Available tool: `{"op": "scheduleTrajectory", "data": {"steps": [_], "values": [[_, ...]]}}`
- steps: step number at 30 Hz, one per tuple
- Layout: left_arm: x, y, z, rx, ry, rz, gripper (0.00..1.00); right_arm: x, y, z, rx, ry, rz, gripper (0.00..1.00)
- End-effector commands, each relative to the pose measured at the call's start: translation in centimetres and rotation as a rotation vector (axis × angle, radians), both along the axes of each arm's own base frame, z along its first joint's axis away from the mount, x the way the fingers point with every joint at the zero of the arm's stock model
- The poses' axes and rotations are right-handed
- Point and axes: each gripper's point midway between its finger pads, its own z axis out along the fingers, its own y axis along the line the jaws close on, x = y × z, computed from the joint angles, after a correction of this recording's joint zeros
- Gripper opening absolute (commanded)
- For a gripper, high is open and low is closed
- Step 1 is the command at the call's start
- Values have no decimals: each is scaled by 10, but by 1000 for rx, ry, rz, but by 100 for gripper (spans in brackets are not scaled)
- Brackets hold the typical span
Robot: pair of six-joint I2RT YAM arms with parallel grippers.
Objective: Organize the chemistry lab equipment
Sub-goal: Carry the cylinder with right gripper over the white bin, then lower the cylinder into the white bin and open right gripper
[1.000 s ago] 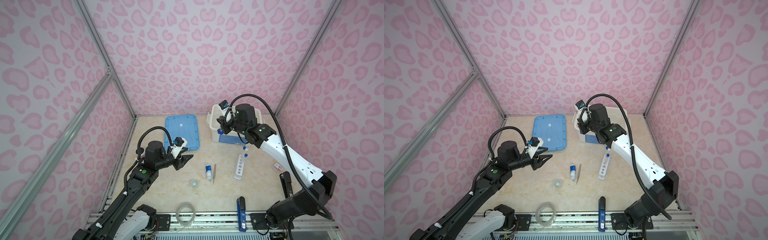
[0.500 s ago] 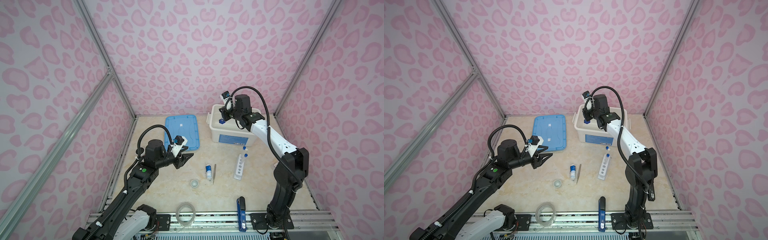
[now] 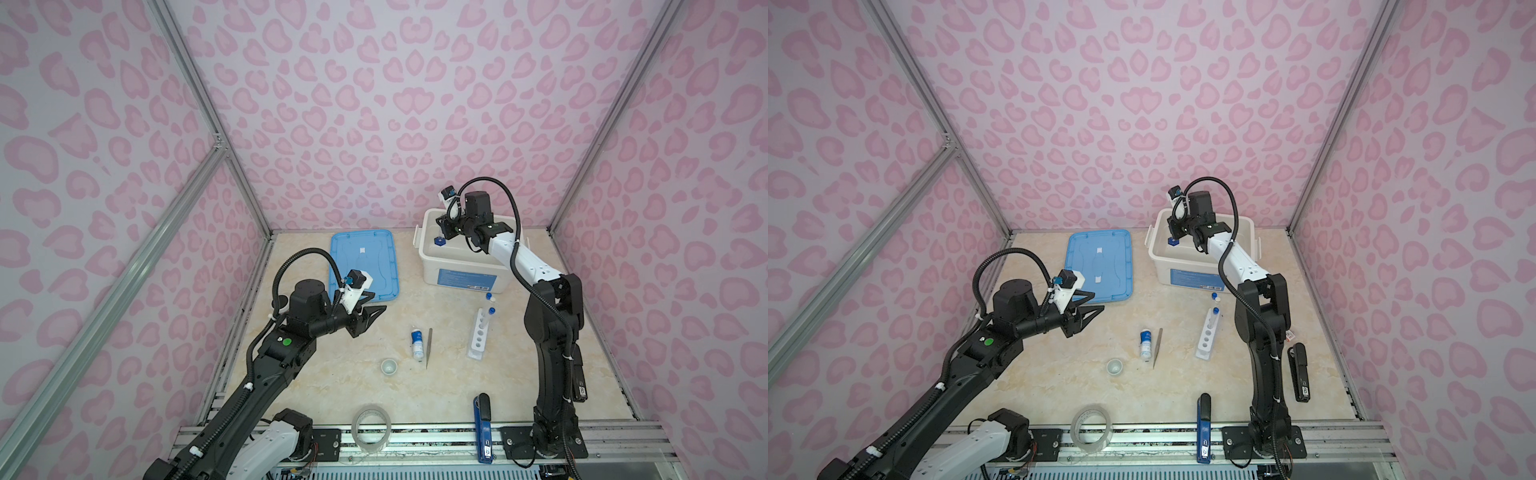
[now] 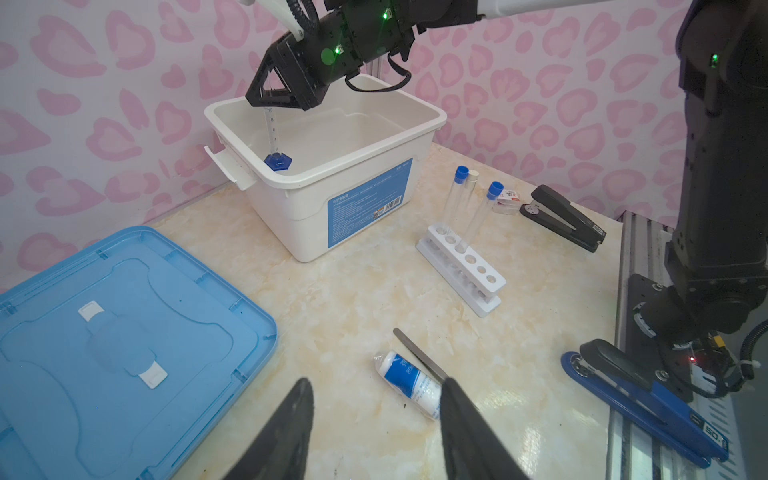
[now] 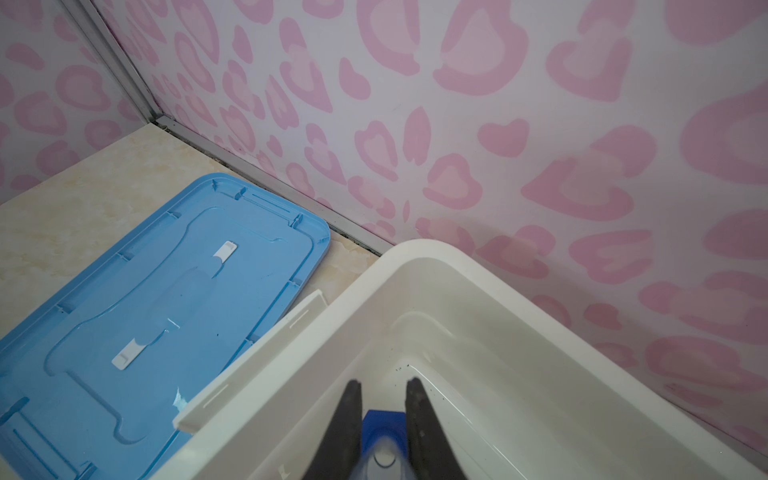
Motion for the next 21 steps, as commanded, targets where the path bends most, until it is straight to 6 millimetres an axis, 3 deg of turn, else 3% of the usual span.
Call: {"op": "scheduleTrajectory", "data": {"steps": [1,21], "values": [[0,2,4,-3,-5,16,51,8,9,-4,16,-43,40,19],[3,7,-3,15,23,49,51,34,12,-65,-13,8,64,19]]}}
